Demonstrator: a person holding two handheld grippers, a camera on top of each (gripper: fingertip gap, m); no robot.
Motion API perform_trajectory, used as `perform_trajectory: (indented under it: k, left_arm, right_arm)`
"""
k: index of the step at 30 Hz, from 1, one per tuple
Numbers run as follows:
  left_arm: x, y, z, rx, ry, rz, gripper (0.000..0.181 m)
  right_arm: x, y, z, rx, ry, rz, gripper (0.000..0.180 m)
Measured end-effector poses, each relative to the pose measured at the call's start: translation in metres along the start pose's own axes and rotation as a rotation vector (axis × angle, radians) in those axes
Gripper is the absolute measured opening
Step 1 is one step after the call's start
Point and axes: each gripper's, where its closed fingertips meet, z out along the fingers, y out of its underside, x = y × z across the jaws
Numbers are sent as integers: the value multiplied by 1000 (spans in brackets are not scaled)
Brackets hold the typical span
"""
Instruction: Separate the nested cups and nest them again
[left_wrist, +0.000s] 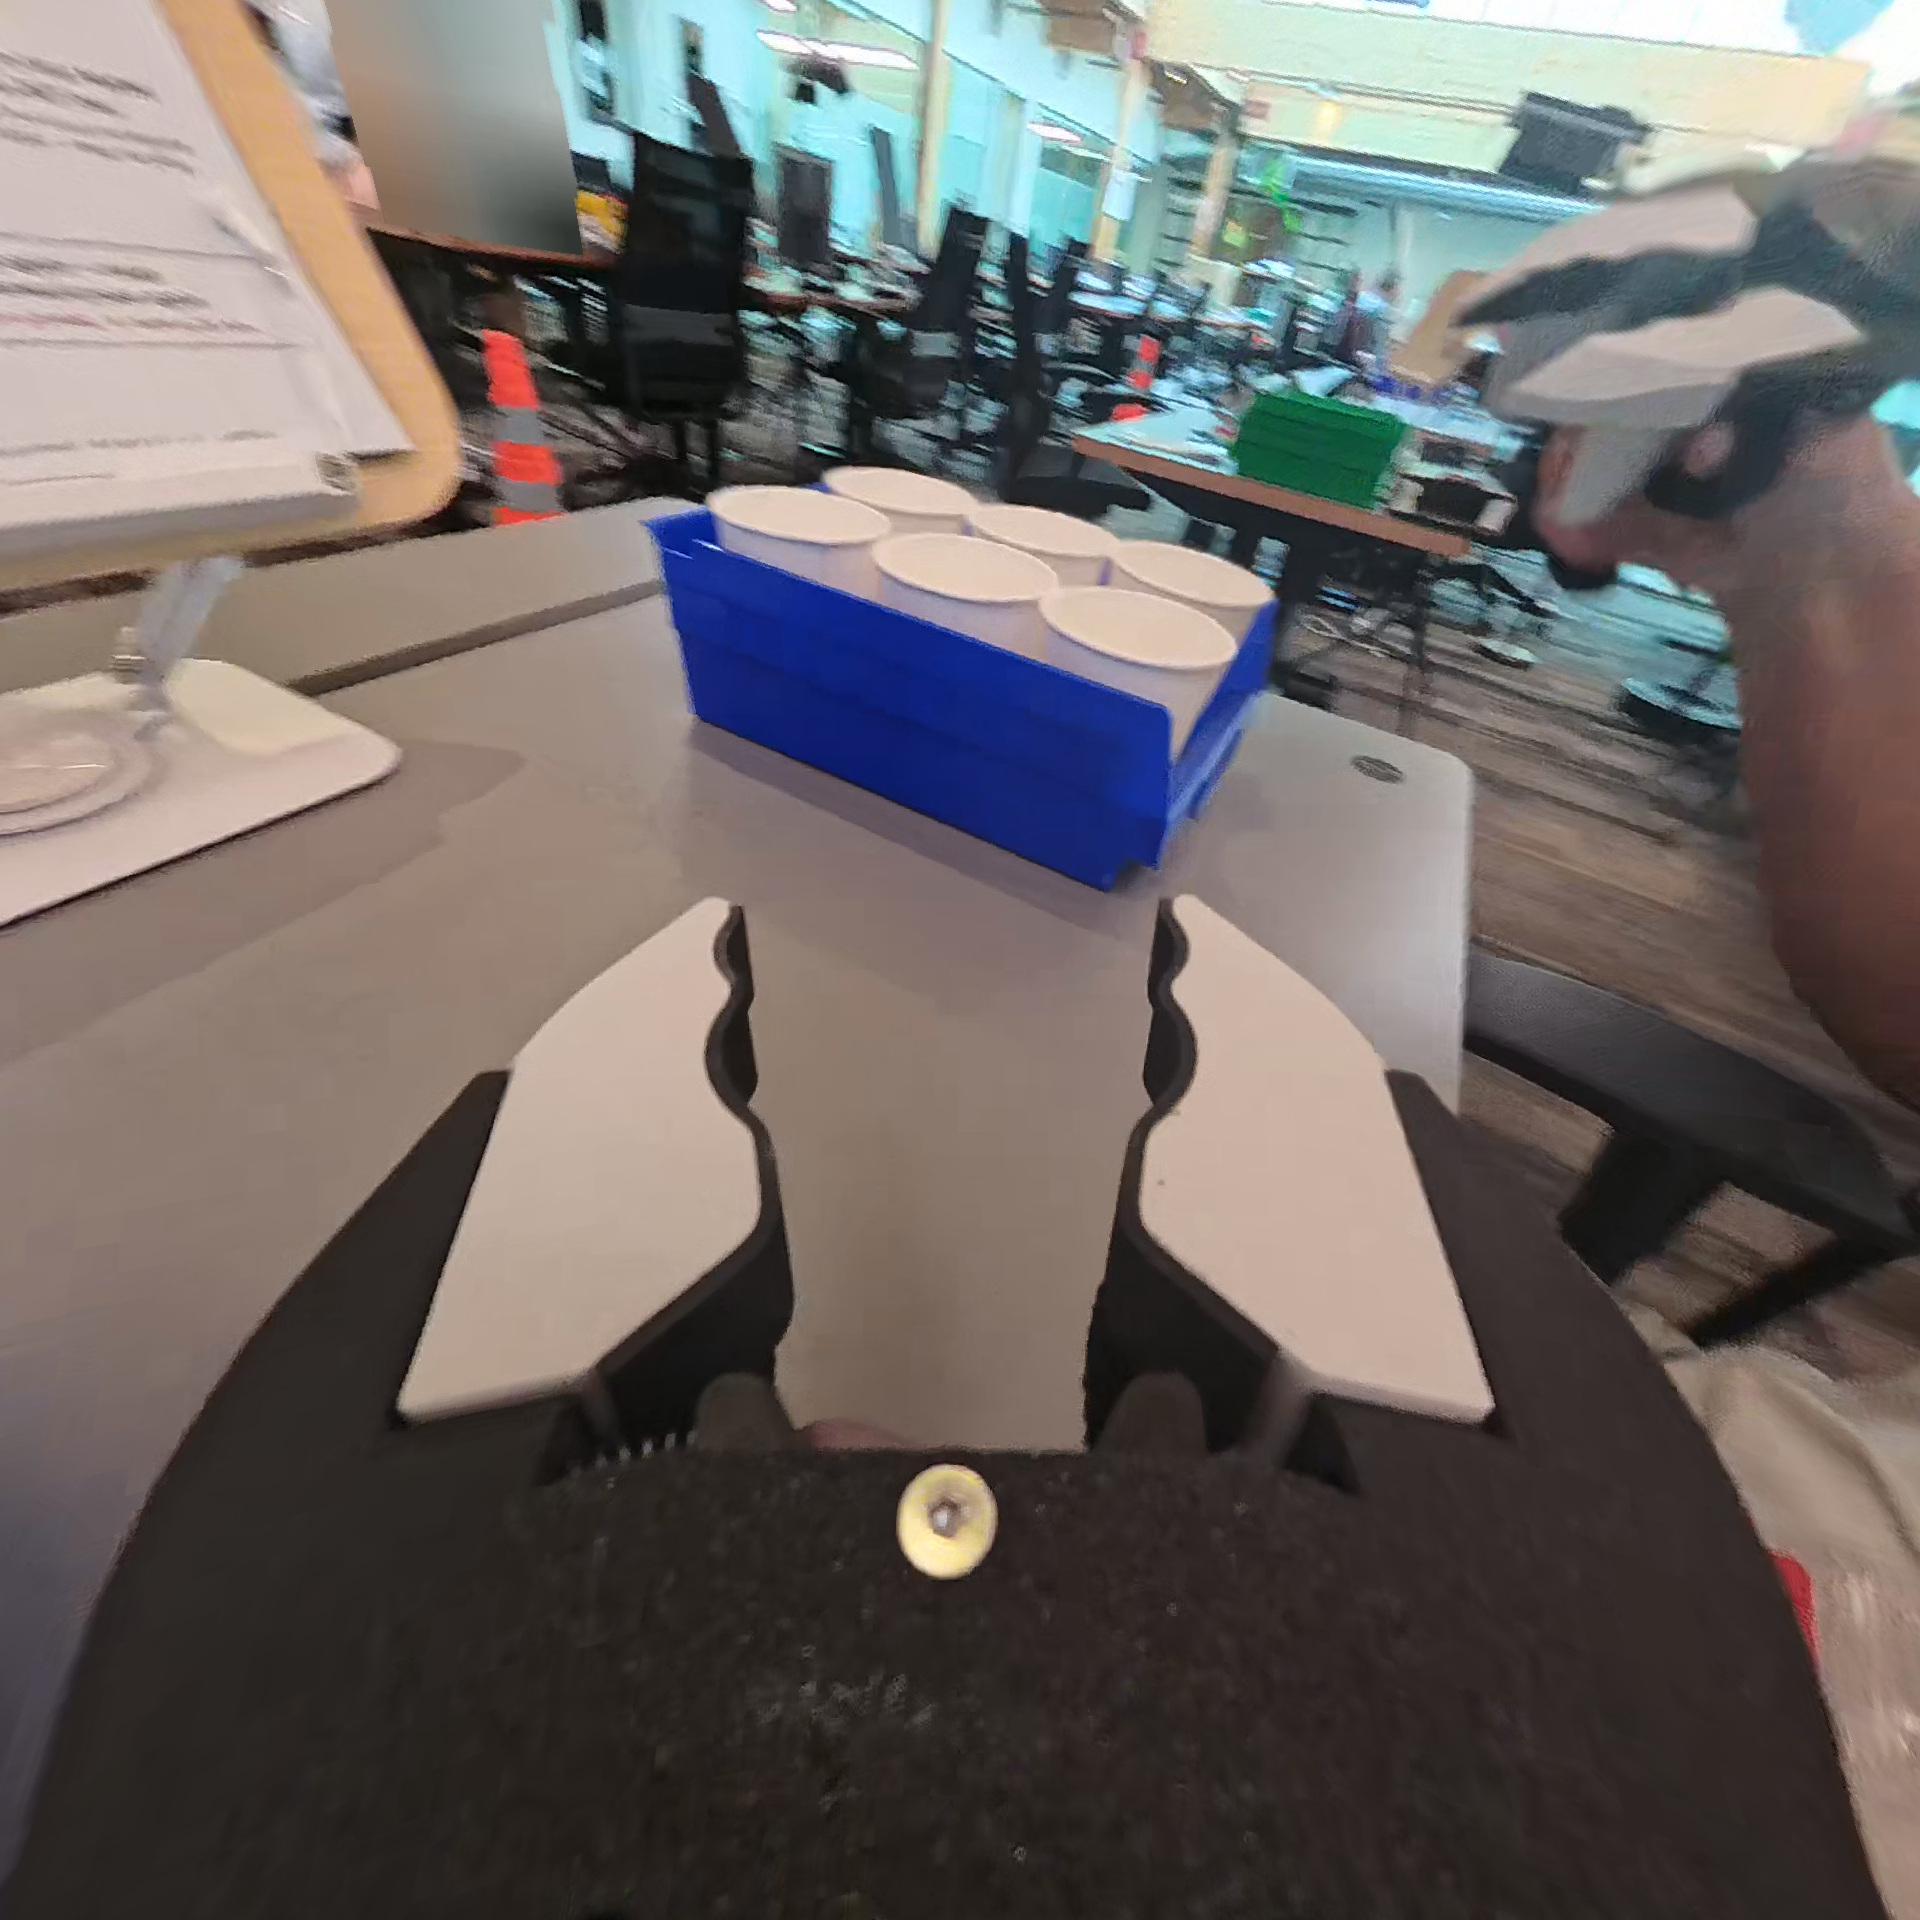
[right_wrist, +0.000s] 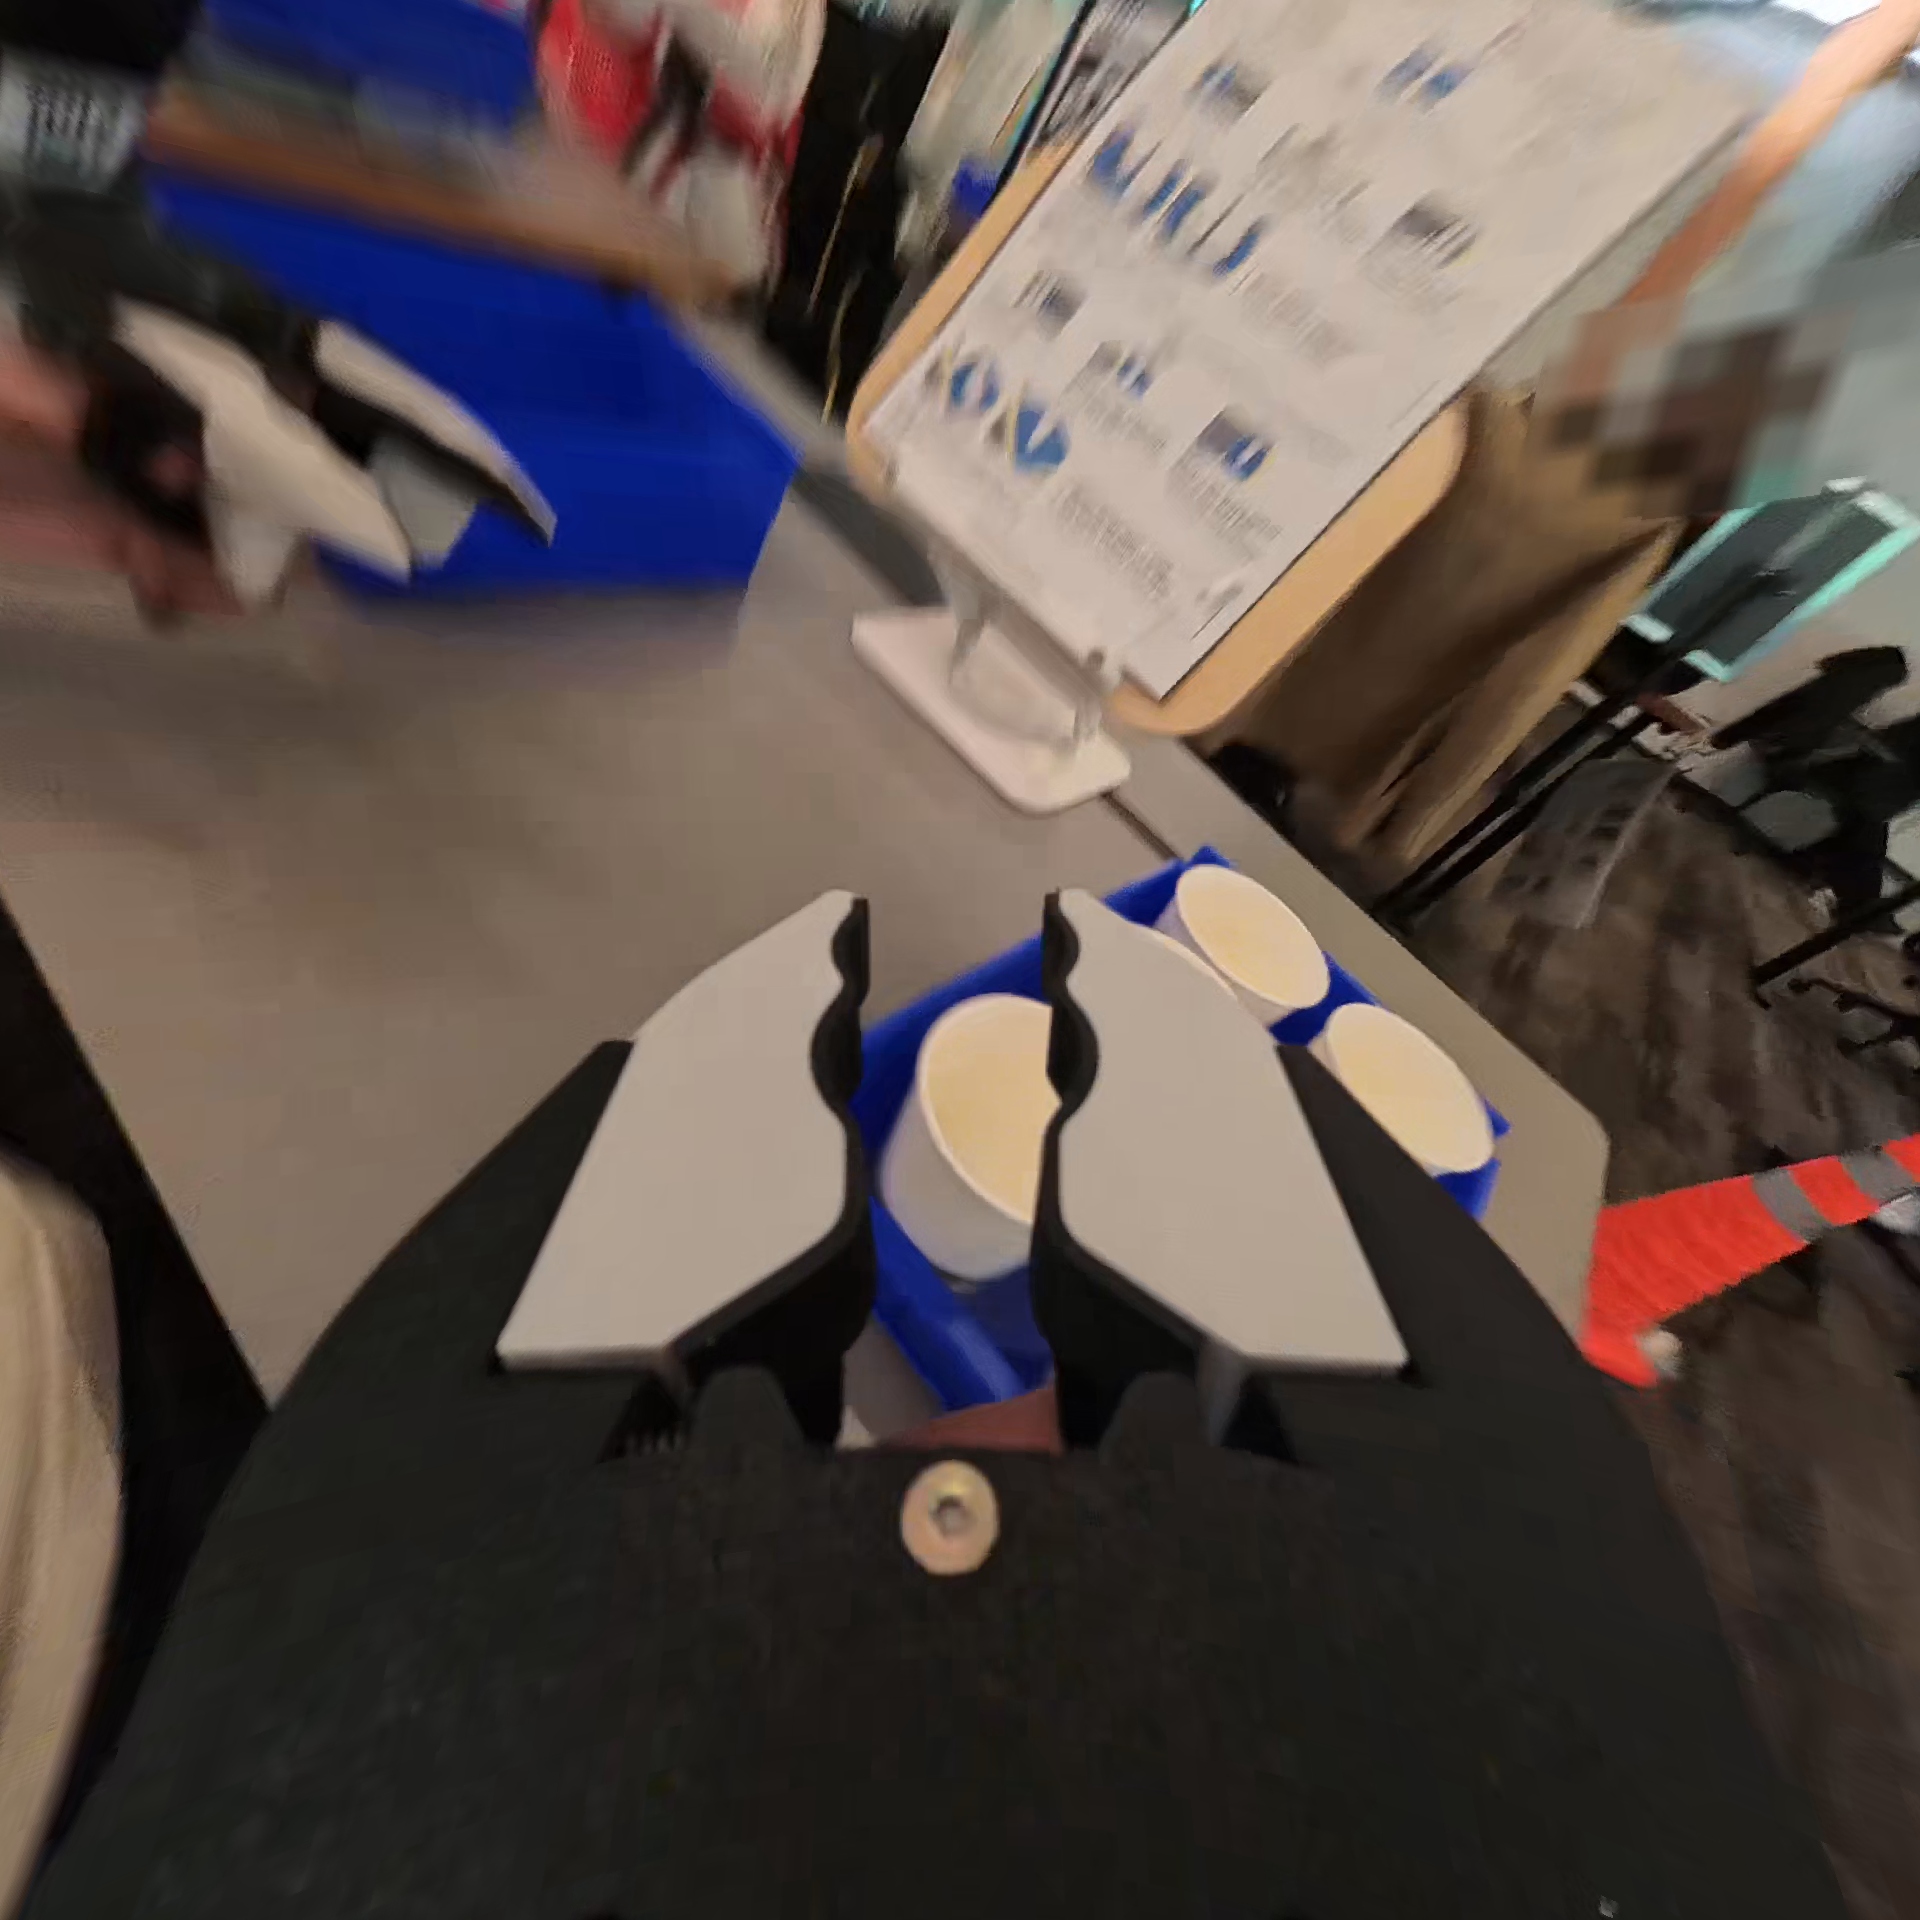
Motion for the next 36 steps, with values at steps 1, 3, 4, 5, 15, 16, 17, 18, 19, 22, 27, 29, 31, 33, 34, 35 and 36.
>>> perform_trajectory:
  k: [1,3,4,5,15,16,17,18,19,22,27,29,31,33,34,35,36]
  left_arm:
    - [1,-1,-9,17,-64,4,73]
    - [-6,6,-31,-4,-253,-34,68]
    - [-10,15,-44,-39,-345,-73,70]
    - [-8,19,-56,-35,-399,-102,75]
    - [-19,55,-142,108,-781,-185,66]
    - [-24,56,-144,107,-778,-194,66]
    - [-29,56,-146,106,-785,-195,66]
    - [-33,58,-149,104,-798,-191,66]
    - [-37,61,-151,98,-809,-191,66]
    - [-40,67,-151,87,-795,-216,66]
    - [-45,74,-149,55,-818,-192,66]
    - [-44,76,-146,54,-811,-202,68]
    - [-44,77,-144,43,-815,-185,67]
    - [-41,78,-135,23,-802,-173,70]
    - [-35,78,-124,12,-771,-173,70]
    - [-26,77,-108,0,-723,-166,70]
    - [-14,76,-86,-32,-662,-142,71]
  right_arm:
    - [-5,1,-4,65,54,93,33]
    - [-17,25,-2,76,144,307,39]
    - [-28,40,1,58,160,403,47]
    - [-39,53,4,56,178,489,49]
    - [-88,112,33,-45,202,596,62]
    - [-88,114,33,-56,210,580,62]
    - [-87,115,33,-64,219,569,62]
    - [-87,115,34,-65,226,562,62]
    - [-87,115,33,-61,233,556,62]
    - [-89,117,35,-75,249,511,61]
    - [-89,119,37,-93,274,461,59]
    - [-89,119,38,-97,273,457,59]
    - [-89,120,39,-98,272,453,59]
    - [-86,122,38,-102,275,456,58]
    - [-83,123,37,-110,277,446,58]
    - [-73,127,33,-134,307,412,58]
    - [-55,132,23,-160,383,372,58]
